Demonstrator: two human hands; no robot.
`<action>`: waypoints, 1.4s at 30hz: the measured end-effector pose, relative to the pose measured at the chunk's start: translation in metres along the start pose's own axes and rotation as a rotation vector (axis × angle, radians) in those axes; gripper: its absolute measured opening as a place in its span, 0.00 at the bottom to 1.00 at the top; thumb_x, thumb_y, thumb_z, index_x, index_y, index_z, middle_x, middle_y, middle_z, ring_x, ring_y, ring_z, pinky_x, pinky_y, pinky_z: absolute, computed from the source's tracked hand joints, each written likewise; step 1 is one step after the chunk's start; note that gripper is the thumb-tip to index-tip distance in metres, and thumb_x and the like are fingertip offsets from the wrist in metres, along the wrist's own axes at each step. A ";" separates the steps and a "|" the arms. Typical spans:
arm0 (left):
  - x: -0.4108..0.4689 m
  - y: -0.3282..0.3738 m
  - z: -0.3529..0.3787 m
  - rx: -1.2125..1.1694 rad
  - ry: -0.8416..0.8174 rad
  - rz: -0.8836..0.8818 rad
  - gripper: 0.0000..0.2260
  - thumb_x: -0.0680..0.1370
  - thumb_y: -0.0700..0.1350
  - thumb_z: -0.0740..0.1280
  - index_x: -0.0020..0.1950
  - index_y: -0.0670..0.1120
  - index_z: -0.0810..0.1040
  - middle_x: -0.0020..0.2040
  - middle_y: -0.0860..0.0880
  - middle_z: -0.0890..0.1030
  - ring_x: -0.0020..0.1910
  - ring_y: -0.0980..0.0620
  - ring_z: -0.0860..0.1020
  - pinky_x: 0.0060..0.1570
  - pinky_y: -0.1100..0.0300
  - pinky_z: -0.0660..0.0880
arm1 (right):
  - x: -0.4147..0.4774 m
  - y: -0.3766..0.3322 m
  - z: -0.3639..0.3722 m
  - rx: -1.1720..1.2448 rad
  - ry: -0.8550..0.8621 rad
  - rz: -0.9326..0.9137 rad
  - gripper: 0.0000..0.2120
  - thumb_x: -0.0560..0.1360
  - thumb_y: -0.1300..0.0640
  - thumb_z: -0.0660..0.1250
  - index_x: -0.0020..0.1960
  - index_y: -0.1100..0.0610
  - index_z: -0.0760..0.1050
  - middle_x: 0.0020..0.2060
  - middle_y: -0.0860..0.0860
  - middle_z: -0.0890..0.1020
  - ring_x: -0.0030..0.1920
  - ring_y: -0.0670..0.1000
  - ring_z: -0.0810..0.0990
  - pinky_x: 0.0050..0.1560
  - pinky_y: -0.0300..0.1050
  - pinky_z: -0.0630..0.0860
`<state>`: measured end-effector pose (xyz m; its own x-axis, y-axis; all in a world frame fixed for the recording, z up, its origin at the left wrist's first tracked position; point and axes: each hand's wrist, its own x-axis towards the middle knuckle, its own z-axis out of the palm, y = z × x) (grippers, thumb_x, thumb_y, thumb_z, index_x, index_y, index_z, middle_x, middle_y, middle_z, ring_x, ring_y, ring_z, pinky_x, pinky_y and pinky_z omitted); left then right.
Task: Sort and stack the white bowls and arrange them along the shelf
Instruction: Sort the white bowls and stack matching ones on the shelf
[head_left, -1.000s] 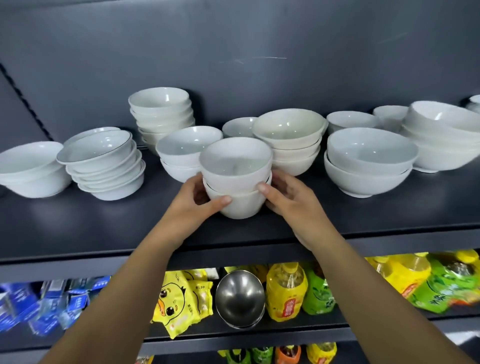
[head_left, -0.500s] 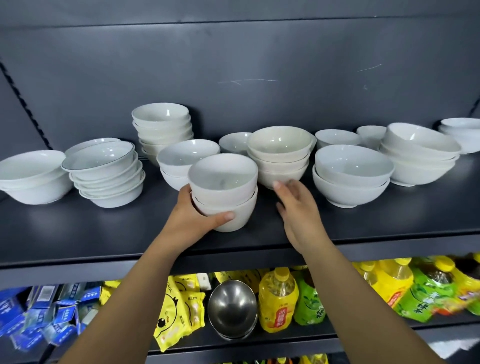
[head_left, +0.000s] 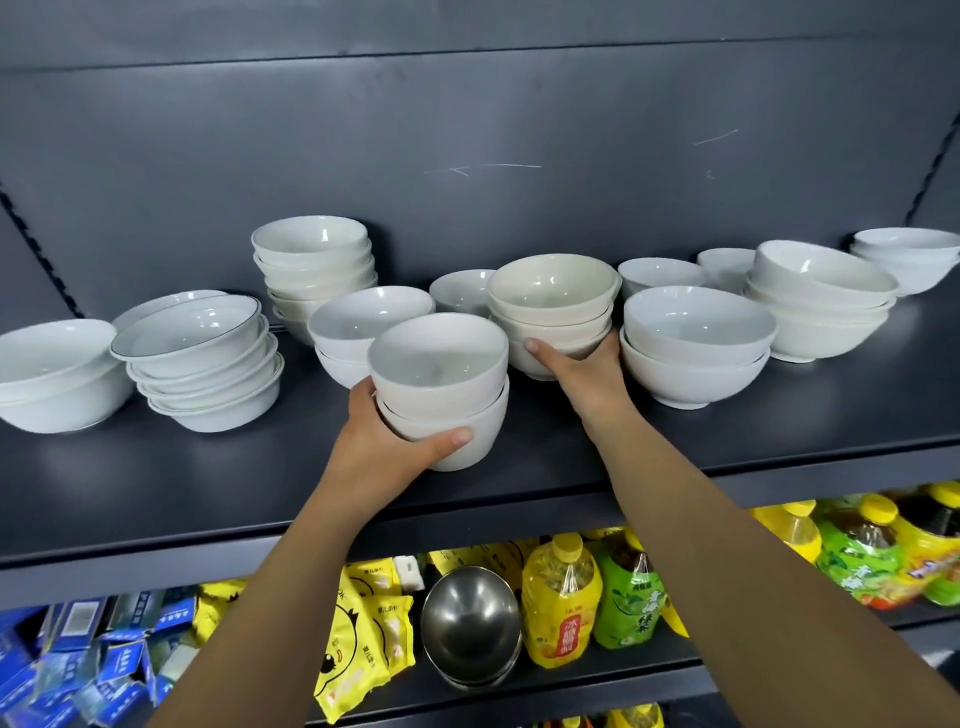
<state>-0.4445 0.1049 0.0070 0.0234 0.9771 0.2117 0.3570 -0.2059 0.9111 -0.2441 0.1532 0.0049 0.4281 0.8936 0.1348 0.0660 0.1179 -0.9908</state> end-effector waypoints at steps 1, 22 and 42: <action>0.000 0.000 0.000 -0.002 0.000 0.001 0.40 0.65 0.46 0.77 0.71 0.47 0.58 0.57 0.58 0.67 0.56 0.59 0.66 0.51 0.64 0.64 | 0.001 0.000 0.001 -0.011 0.009 0.001 0.57 0.54 0.42 0.77 0.75 0.54 0.51 0.73 0.49 0.62 0.72 0.50 0.62 0.72 0.51 0.61; -0.027 -0.012 -0.040 0.162 0.180 -0.038 0.43 0.63 0.49 0.78 0.71 0.45 0.58 0.66 0.47 0.70 0.64 0.47 0.68 0.54 0.59 0.64 | -0.017 0.006 -0.014 -0.058 0.138 -0.024 0.17 0.73 0.51 0.68 0.58 0.58 0.71 0.50 0.50 0.76 0.51 0.48 0.75 0.53 0.41 0.71; -0.020 -0.036 -0.084 0.239 0.404 -0.121 0.42 0.65 0.54 0.76 0.71 0.45 0.57 0.69 0.46 0.68 0.67 0.45 0.67 0.60 0.54 0.66 | -0.021 -0.015 0.099 -0.194 -0.532 -0.014 0.49 0.68 0.52 0.74 0.75 0.54 0.43 0.73 0.47 0.58 0.72 0.47 0.59 0.61 0.36 0.57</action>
<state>-0.5359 0.0882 -0.0003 -0.3790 0.8843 0.2728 0.5404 -0.0279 0.8410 -0.3431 0.1752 0.0164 -0.0842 0.9936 0.0747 0.2548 0.0940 -0.9624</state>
